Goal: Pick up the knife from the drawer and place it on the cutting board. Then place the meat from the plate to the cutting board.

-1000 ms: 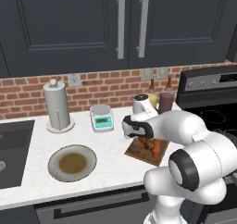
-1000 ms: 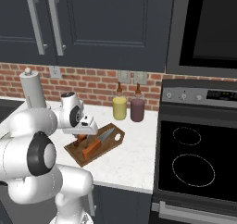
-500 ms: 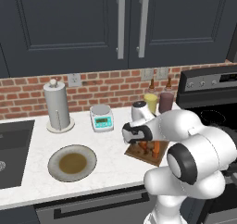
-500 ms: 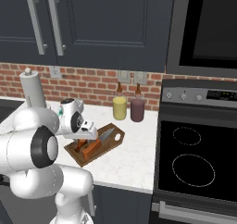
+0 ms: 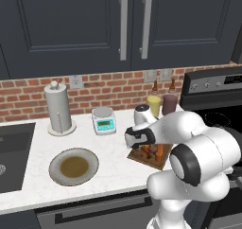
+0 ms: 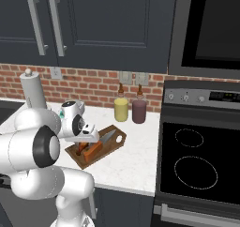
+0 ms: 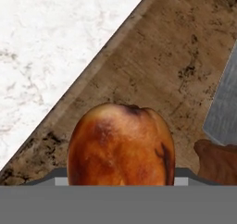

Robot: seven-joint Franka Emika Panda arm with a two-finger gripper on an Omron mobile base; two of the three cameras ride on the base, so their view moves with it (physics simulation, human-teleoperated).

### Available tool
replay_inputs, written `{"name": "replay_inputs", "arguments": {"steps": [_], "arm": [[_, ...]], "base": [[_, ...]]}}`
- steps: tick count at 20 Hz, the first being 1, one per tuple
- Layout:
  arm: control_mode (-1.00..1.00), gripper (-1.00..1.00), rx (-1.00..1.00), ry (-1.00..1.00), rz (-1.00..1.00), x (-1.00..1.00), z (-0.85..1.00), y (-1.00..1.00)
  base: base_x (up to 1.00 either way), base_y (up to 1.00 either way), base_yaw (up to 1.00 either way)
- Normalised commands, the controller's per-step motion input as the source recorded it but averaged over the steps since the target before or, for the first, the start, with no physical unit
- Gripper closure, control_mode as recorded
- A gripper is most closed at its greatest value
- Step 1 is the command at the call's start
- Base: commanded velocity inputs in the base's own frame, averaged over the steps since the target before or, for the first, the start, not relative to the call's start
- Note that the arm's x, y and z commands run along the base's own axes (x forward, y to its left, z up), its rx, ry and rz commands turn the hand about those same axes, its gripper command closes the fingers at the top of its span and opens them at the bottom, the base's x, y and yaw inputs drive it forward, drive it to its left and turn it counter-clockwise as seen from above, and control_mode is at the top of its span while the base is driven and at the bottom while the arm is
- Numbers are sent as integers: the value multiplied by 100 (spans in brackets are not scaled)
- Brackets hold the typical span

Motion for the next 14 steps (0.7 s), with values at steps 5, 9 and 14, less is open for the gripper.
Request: {"name": "replay_inputs", "arguments": {"steps": [5, 9, 14], "arm": [[-100, 100, 0, 0, 0, 5, -8, 0], [-100, -100, 0, 0, 0, 0, -12, 0], [-100, -100, 0, 0, 0, 0, 0, 0]], "base": [[0, 0, 0], [0, 0, 0], [0, 0, 0]]}}
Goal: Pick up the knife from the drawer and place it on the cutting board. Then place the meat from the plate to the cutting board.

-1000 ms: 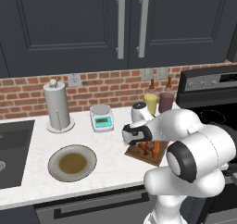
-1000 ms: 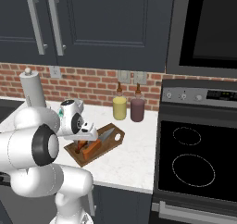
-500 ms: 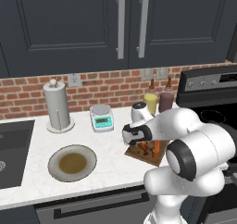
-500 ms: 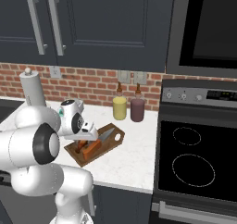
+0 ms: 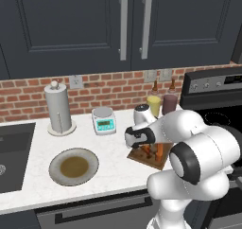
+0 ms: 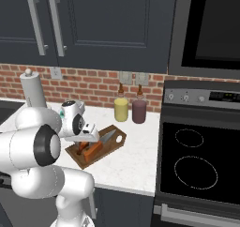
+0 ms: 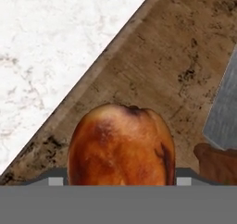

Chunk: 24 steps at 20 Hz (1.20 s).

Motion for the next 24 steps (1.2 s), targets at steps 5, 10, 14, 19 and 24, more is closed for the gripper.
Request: {"name": "replay_inputs", "arguments": {"steps": [5, 10, 14, 19, 24], "arm": [[-100, -100, 0, 0, 0, 0, 5, 0], [-100, -100, 0, -1, 0, -5, 24, 0], [-100, -100, 0, -2, 0, -11, 34, 0], [-100, -100, 0, -11, 0, -41, 38, 0], [-100, -100, 0, -19, 0, -64, 27, 0]], "base": [[0, 0, 0], [0, 0, 0], [0, 0, 0], [0, 0, 0], [0, 0, 0]]}}
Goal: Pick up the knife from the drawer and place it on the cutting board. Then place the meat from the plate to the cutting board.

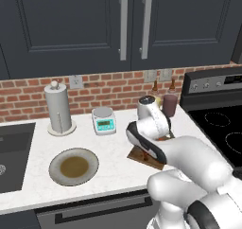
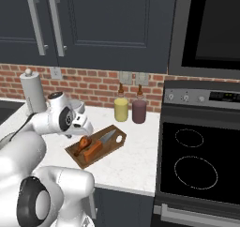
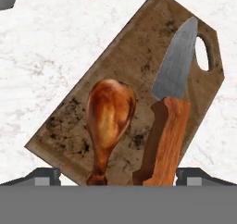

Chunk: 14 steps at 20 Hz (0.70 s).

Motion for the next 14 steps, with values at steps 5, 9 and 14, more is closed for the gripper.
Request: {"name": "replay_inputs", "arguments": {"steps": [5, 9, 14], "arm": [[-100, -100, 0, -21, 0, -74, 32, 0], [-100, -100, 0, -17, 0, -64, 53, 0], [-100, -100, 0, -16, 0, -62, 60, 0]], "base": [[0, 0, 0], [0, 0, 0], [0, 0, 0]]}}
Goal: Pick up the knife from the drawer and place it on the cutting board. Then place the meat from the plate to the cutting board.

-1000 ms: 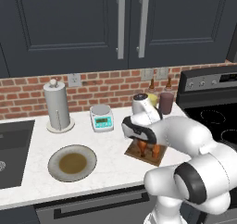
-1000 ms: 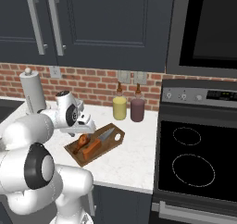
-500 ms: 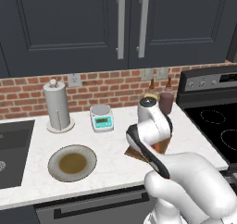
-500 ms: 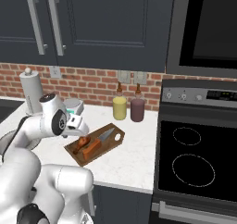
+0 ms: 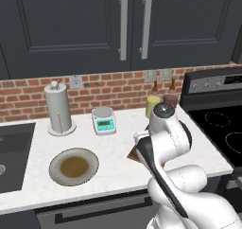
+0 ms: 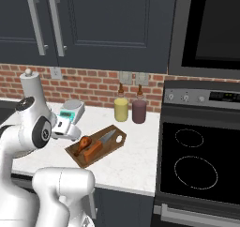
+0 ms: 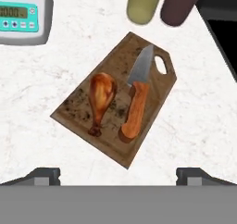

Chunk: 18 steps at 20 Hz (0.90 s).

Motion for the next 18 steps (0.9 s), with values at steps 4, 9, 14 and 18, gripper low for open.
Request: {"name": "replay_inputs", "arguments": {"steps": [4, 9, 14, 18], "arm": [[-100, -100, 0, -18, 0, -48, 61, 0], [-100, -100, 0, -12, 0, -42, 56, -1], [-100, -100, 13, -4, 8, -38, 24, -31], [-100, -100, 34, -7, 16, -23, 10, -37]], "base": [[0, 0, 0], [0, 0, 0], [0, 0, 0], [0, 0, 0]]}}
